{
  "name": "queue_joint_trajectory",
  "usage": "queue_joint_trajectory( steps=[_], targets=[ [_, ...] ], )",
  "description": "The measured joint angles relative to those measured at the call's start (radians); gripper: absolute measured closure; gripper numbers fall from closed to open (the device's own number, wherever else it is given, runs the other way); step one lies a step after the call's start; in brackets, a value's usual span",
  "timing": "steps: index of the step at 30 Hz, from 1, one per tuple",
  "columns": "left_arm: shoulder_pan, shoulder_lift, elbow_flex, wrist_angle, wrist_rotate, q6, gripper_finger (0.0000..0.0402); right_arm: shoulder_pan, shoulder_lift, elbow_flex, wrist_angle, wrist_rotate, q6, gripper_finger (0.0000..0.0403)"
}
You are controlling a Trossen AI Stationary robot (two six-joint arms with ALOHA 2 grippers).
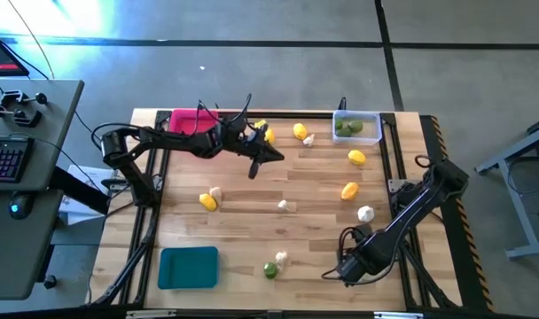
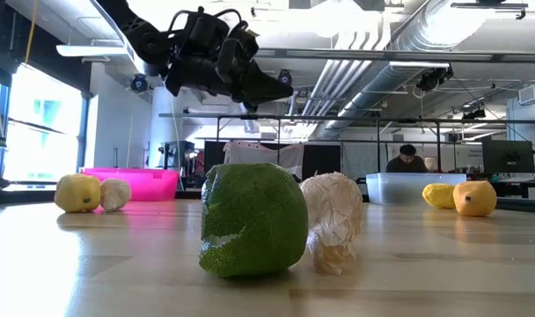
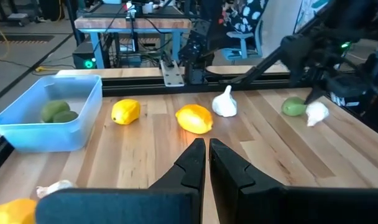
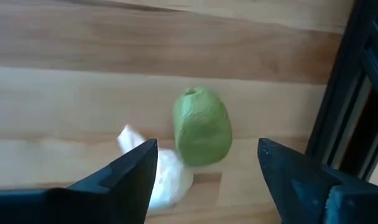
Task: Sort produce into baskets
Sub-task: Put the right lime into the transparent bin
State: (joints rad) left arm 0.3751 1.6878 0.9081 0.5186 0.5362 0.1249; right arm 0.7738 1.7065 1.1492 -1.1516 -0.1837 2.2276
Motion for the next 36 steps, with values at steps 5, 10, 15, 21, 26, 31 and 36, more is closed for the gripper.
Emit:
queue_joint_trajectory(
  steps=[5, 10, 15, 21, 26, 31, 36],
  targets=[
    [-0.017, 0.000, 0.000, 0.000, -0.002, 0.000, 0.0392, 0.005, 0.000, -0.065, 0.062, 0.002, -0.026, 0.0144],
    [-0.031, 0.000, 0.000, 0.000, -0.035, 0.000, 0.0392, 0.006, 0.000, -0.142, 0.204, 0.011, -0.036, 0.0144],
    [-0.031, 0.000, 0.000, 0.001, -0.049, -0.002, 0.0392, 0.006, 0.000, -0.184, 0.270, 0.014, -0.056, 0.0160],
    [-0.030, 0.000, 0.000, 0.003, -0.050, -0.016, 0.0399, 0.006, -0.007, -0.183, 0.261, 0.019, -0.111, 0.0266],
    [-0.025, 0.000, 0.000, 0.032, -0.057, -0.030, 0.0401, 0.006, -0.066, -0.183, 0.233, 0.088, -0.136, 0.0300],
    [-0.010, 0.000, 0.000, 0.091, -0.059, -0.070, 0.0401, -0.012, -0.165, -0.182, 0.207, 0.222, -0.186, 0.0300],
    [-0.006, 0.000, 0.000, 0.149, -0.070, -0.095, 0.0401, -0.068, -0.255, -0.182, 0.148, 0.372, -0.288, 0.0300]
  ],
)
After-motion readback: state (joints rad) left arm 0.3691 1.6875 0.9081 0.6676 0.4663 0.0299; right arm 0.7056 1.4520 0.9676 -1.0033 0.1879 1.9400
